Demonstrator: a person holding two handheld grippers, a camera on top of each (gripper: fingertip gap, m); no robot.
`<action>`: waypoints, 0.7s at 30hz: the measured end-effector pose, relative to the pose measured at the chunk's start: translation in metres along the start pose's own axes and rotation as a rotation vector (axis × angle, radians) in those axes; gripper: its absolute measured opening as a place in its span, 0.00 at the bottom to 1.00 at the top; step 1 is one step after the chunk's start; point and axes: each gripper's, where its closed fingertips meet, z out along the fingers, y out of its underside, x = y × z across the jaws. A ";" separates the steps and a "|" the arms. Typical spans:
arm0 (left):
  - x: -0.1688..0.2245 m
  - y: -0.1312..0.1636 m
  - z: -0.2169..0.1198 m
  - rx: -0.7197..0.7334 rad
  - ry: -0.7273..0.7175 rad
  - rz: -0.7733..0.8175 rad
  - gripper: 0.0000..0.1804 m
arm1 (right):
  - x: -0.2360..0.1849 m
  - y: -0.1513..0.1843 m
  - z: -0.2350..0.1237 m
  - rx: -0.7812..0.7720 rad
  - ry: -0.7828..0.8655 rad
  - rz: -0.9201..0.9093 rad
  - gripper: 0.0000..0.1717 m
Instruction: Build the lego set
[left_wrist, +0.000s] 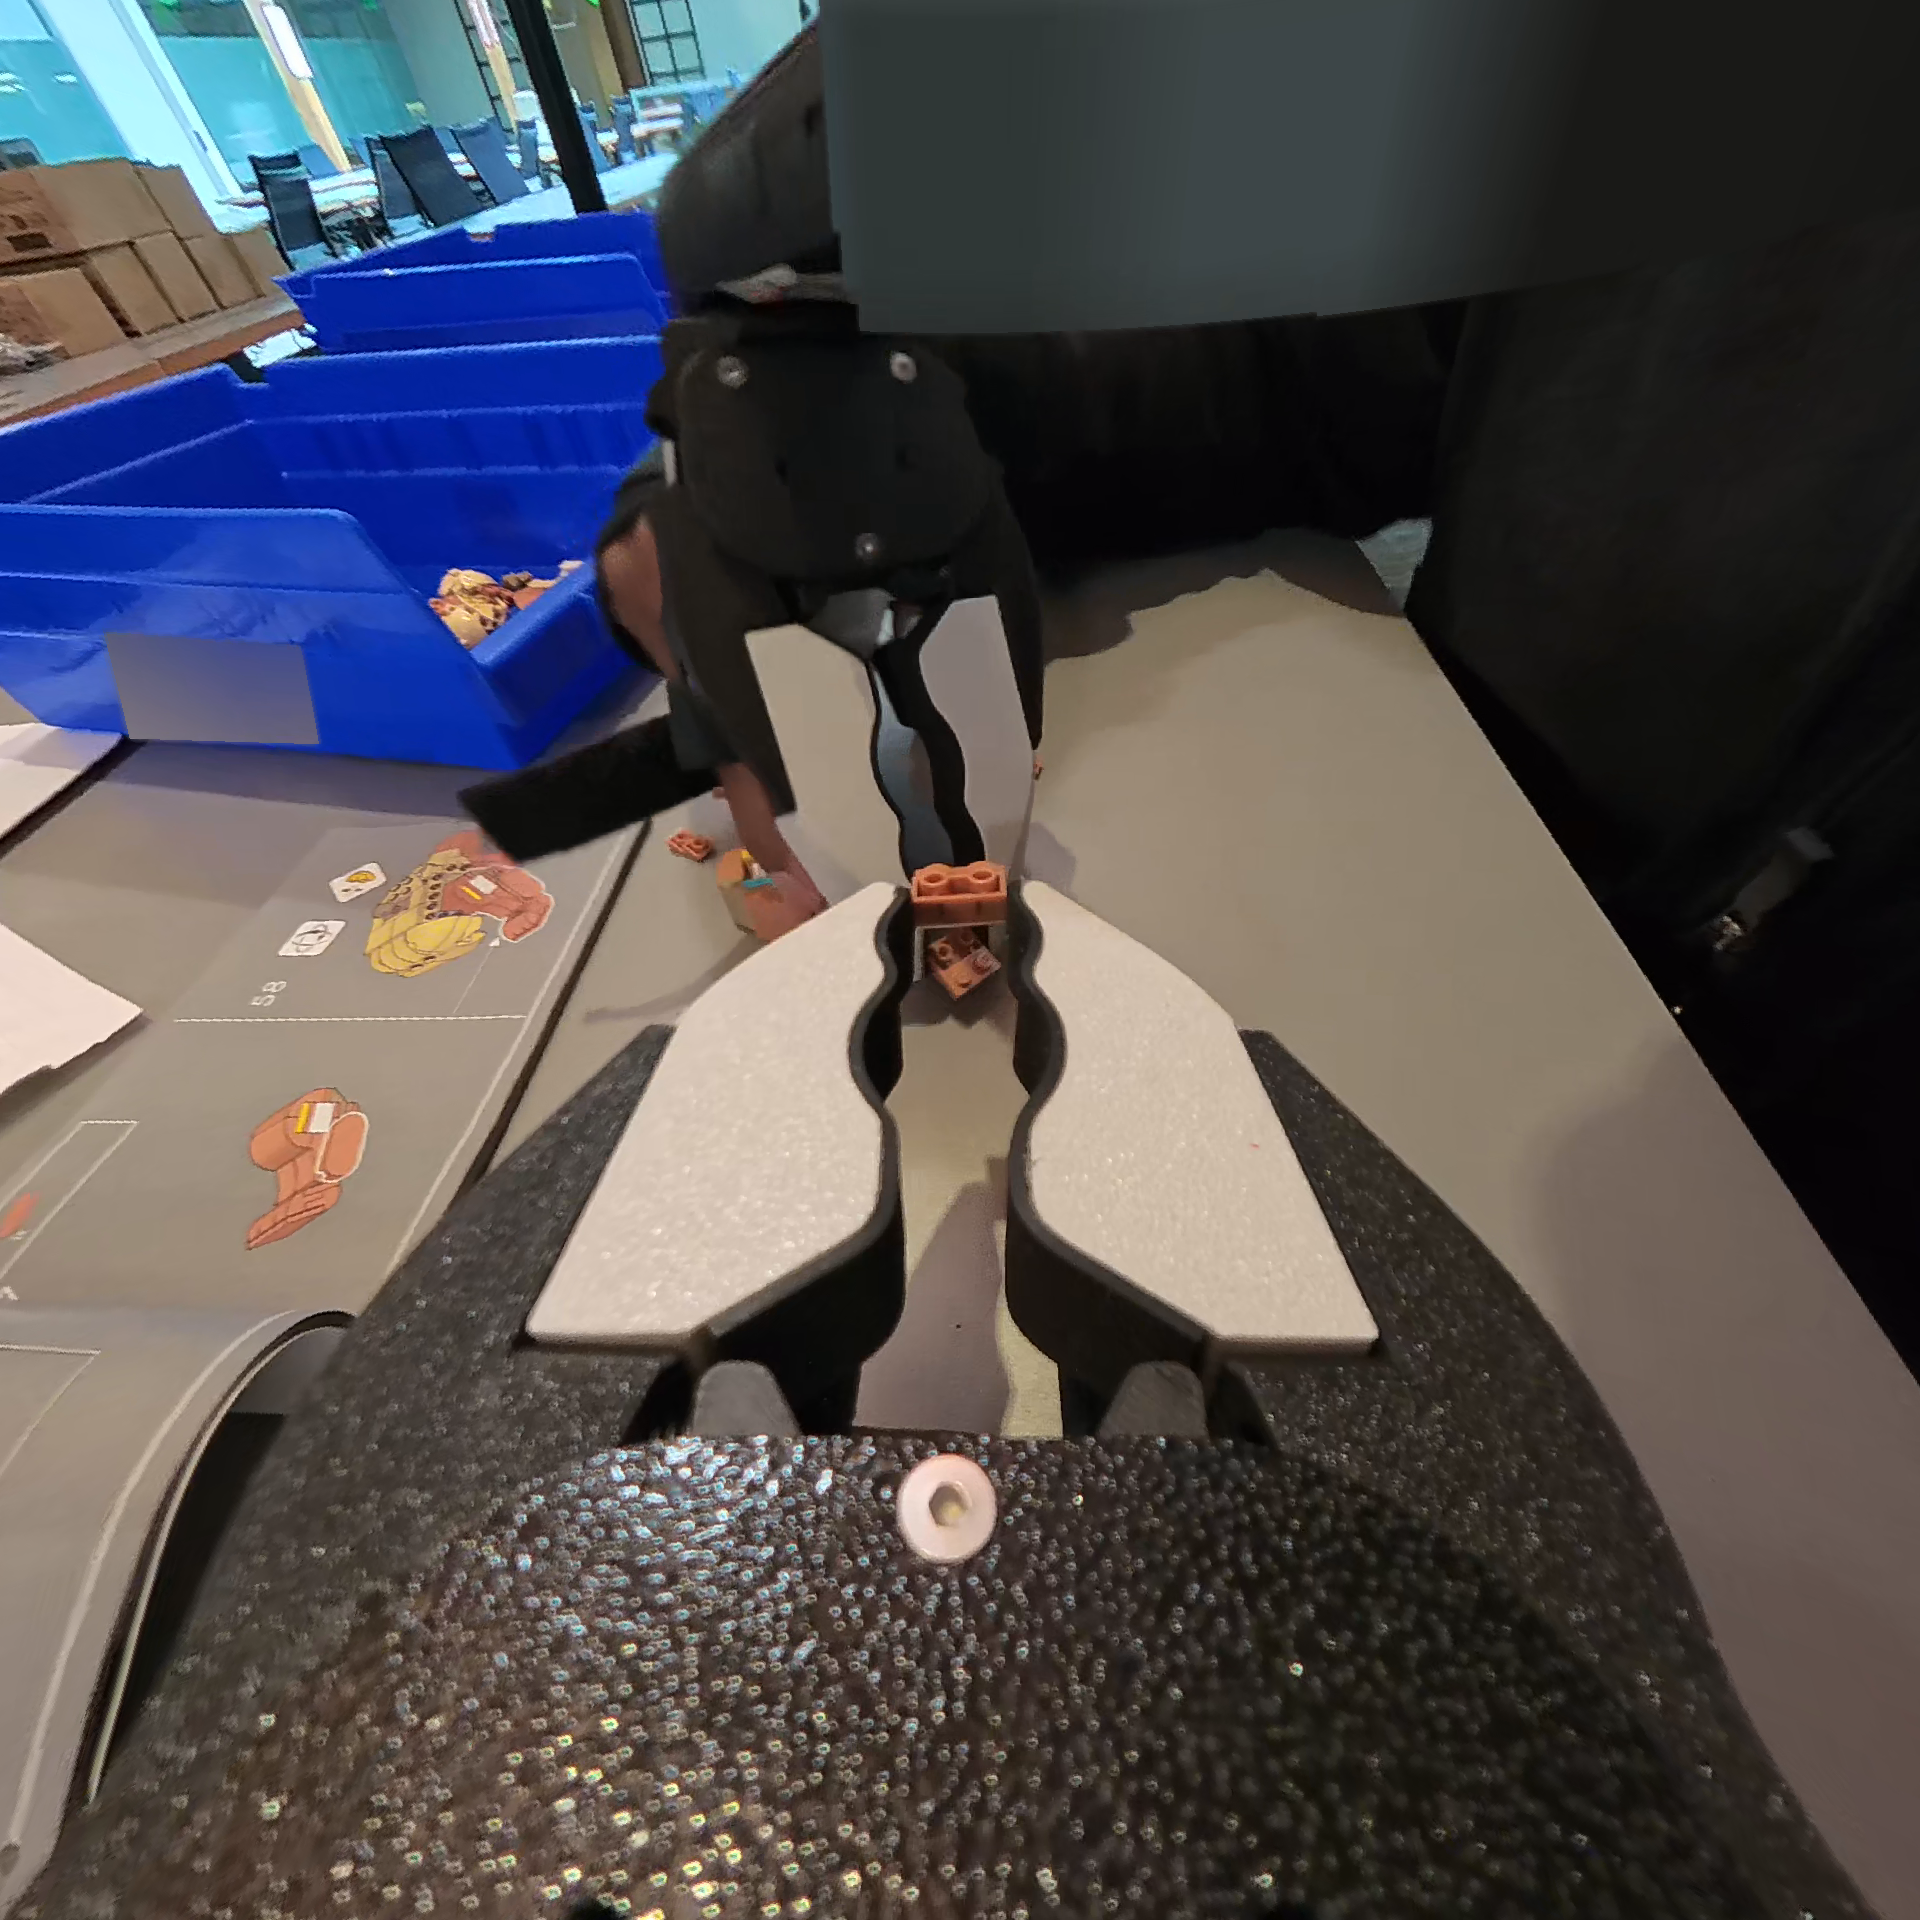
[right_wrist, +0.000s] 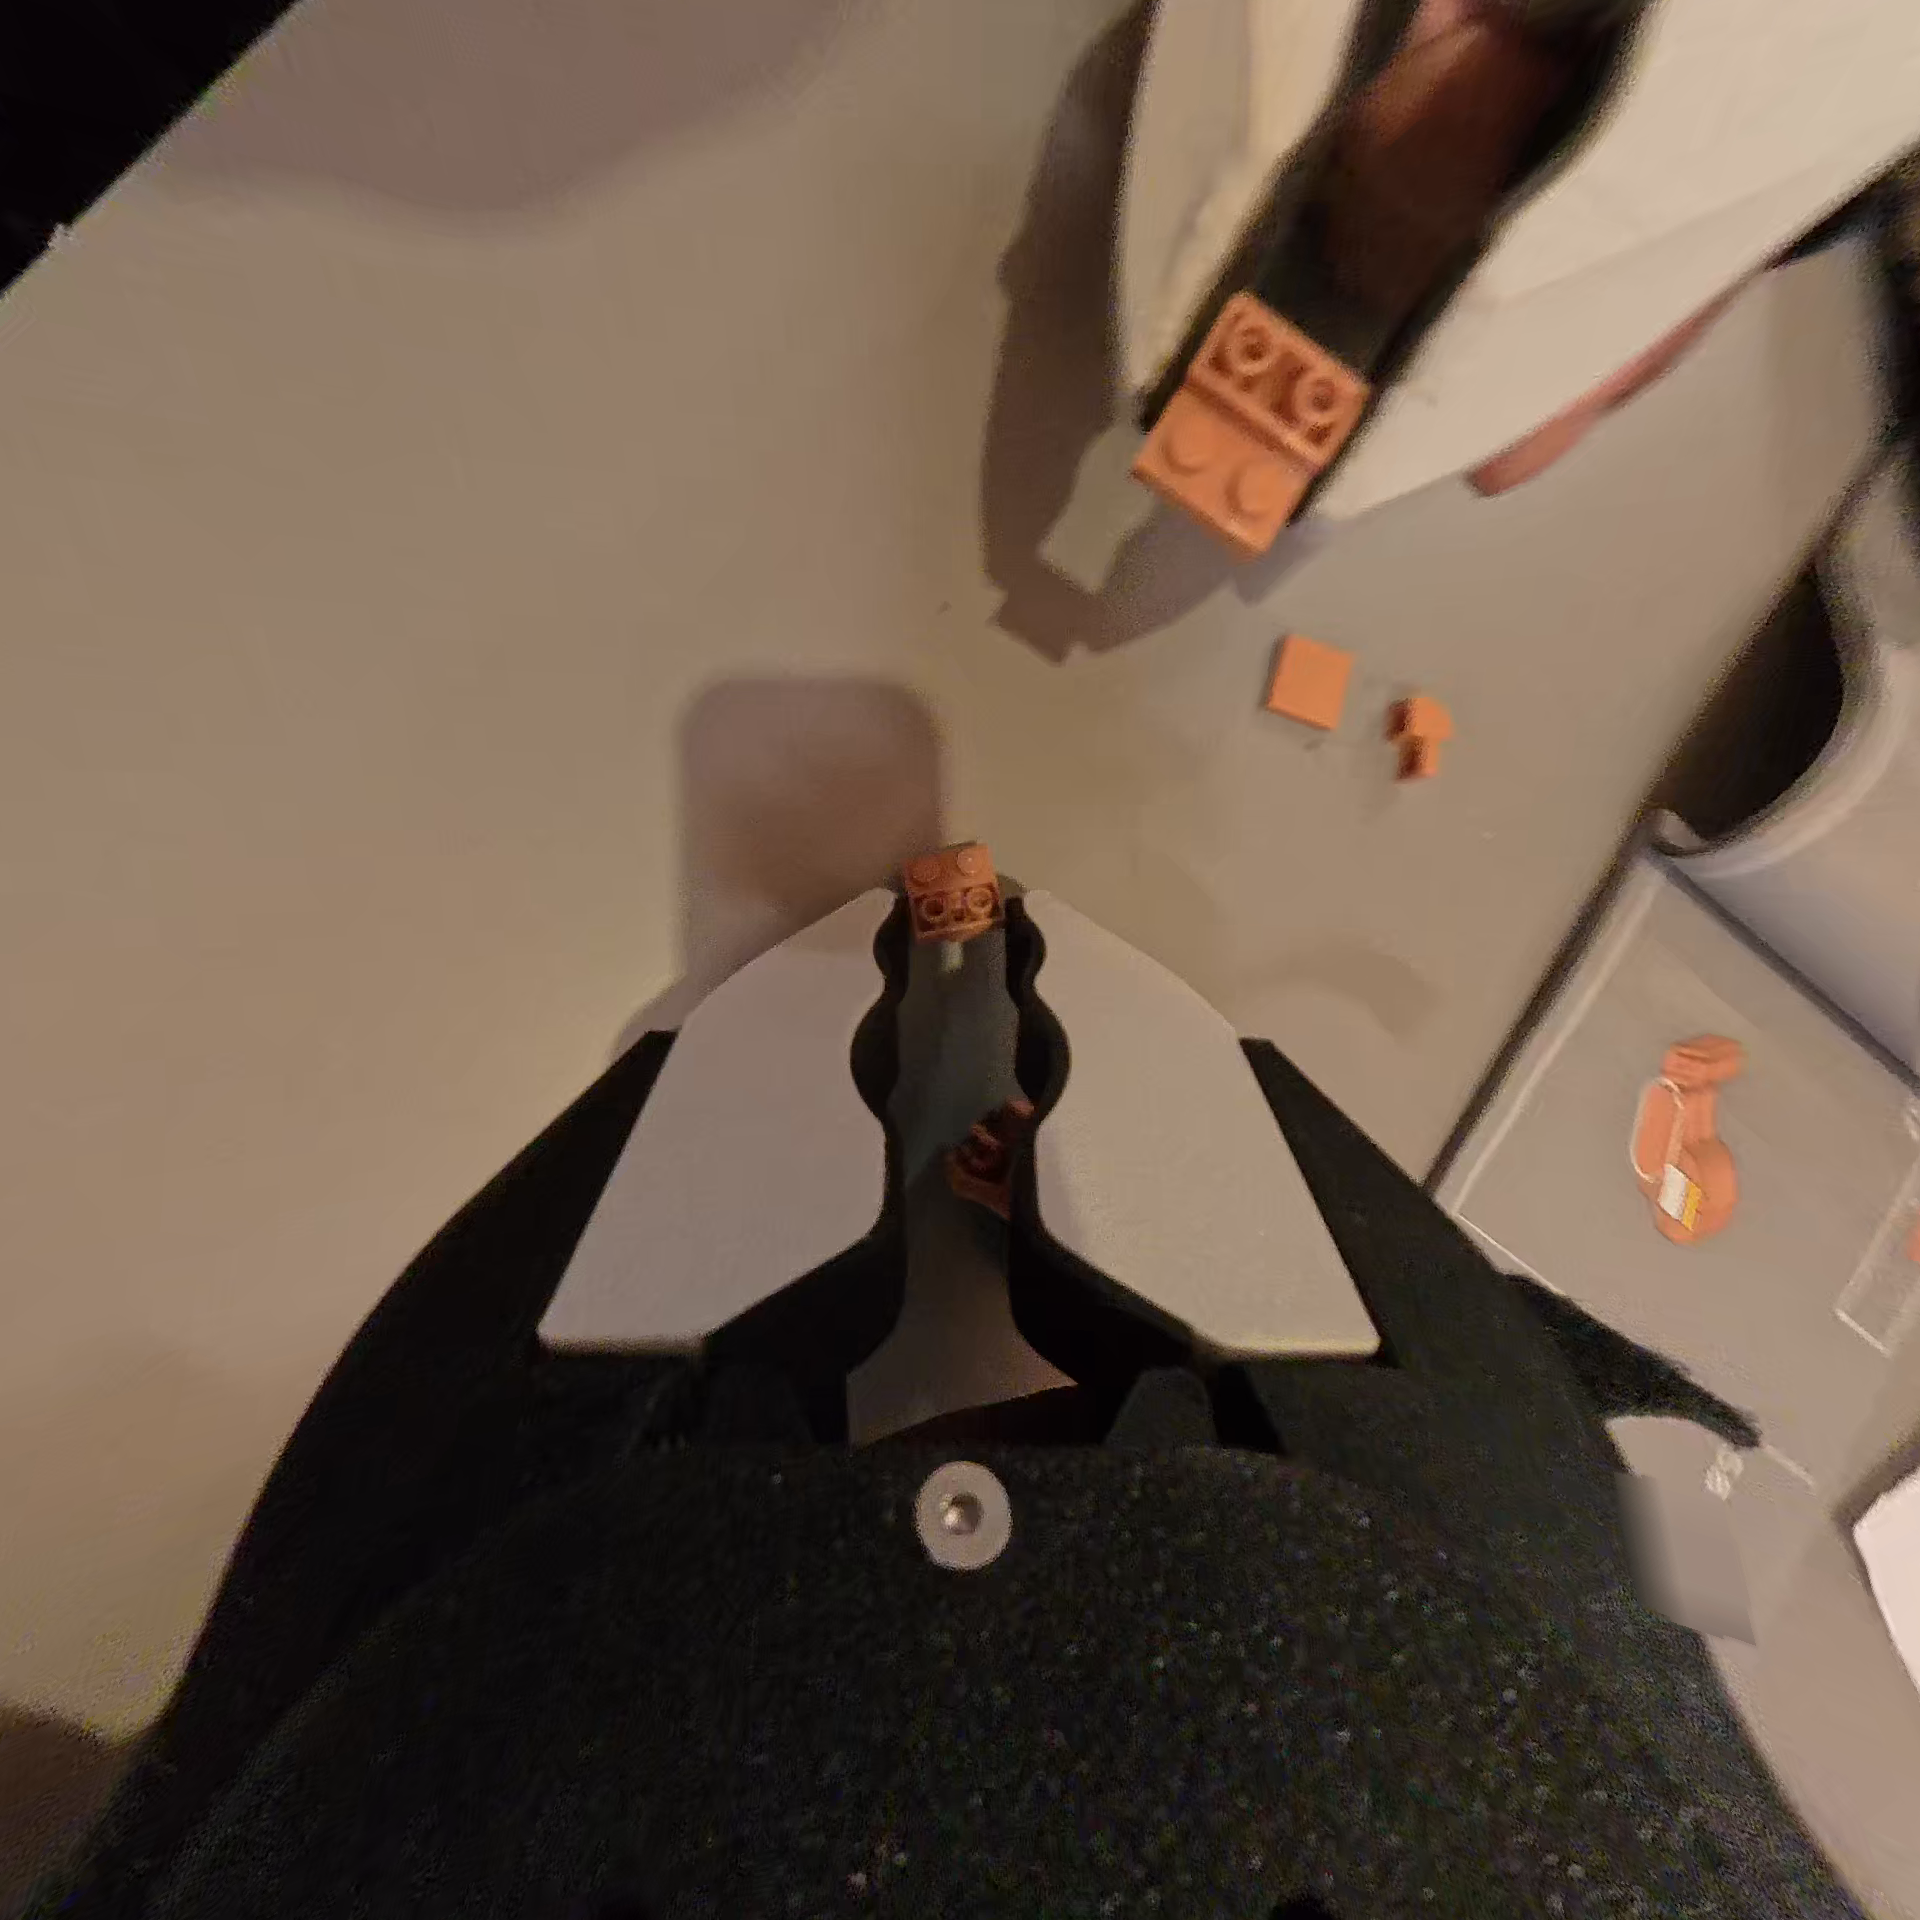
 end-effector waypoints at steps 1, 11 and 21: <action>-0.001 -0.001 -0.001 0.007 -0.007 -0.004 0.09 | 0.006 -0.004 -0.002 0.044 0.059 0.054 0.10; 0.000 -0.025 0.000 0.178 -0.025 -0.097 0.09 | 0.000 -0.058 -0.037 0.540 0.222 0.594 0.10; 0.027 -0.026 0.021 0.128 0.018 -0.019 0.09 | -0.016 -0.065 -0.047 0.511 0.349 0.553 0.10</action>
